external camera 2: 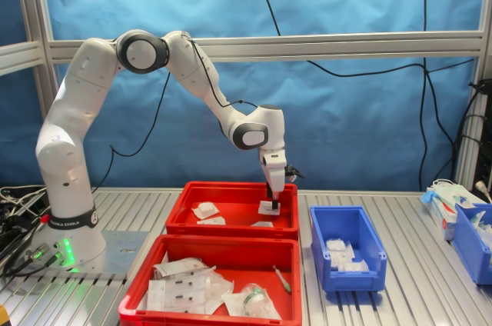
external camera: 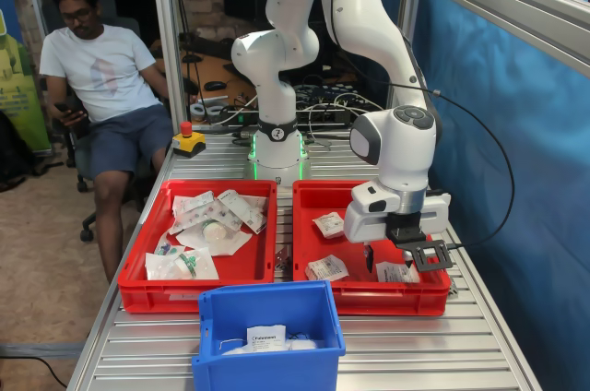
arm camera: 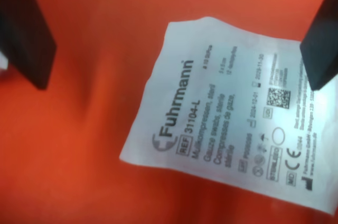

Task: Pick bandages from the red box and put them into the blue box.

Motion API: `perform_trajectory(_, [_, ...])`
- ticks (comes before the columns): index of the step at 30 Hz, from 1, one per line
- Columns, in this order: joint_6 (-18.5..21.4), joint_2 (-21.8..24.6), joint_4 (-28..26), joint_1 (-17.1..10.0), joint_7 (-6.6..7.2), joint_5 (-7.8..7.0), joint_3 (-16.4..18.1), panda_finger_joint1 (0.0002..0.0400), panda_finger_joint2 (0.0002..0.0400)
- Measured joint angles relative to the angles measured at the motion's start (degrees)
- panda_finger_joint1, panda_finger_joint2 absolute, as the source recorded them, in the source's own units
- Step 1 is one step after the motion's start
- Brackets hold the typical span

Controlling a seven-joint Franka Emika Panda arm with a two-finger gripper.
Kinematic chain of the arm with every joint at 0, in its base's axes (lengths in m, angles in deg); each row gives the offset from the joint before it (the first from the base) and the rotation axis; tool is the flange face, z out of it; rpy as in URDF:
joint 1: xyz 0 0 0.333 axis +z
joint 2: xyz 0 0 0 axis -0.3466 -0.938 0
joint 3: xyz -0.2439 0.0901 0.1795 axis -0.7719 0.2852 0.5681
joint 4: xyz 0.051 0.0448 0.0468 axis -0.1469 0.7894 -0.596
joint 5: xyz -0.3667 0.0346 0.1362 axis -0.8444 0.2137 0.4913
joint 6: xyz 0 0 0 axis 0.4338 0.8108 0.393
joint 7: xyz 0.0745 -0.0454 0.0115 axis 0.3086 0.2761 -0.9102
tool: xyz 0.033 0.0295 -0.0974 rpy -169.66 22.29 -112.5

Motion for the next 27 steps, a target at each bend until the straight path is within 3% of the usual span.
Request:
perform_trajectory(1, [0.0, 0.0, 0.0, 0.0, 0.34, 0.0, 0.0, 0.04, 0.04])
perform_trajectory(2, [0.0, -0.02, 0.0, 0.0, 1.82, 0.0, 0.0, 0.04, 0.04])
perform_trajectory(14, [0.0, -0.28, 0.0, 0.0, 6.5, 0.0, 0.62, 0.04, 0.04])
perform_trajectory(20, [0.0, -1.2, -0.07, 0.02, 8.03, 0.0, 1.32, 0.04, 0.04])
perform_trajectory(27, [0.0, -2.46, -0.32, 0.02, 8.81, 0.0, 1.75, 0.04, 0.04])
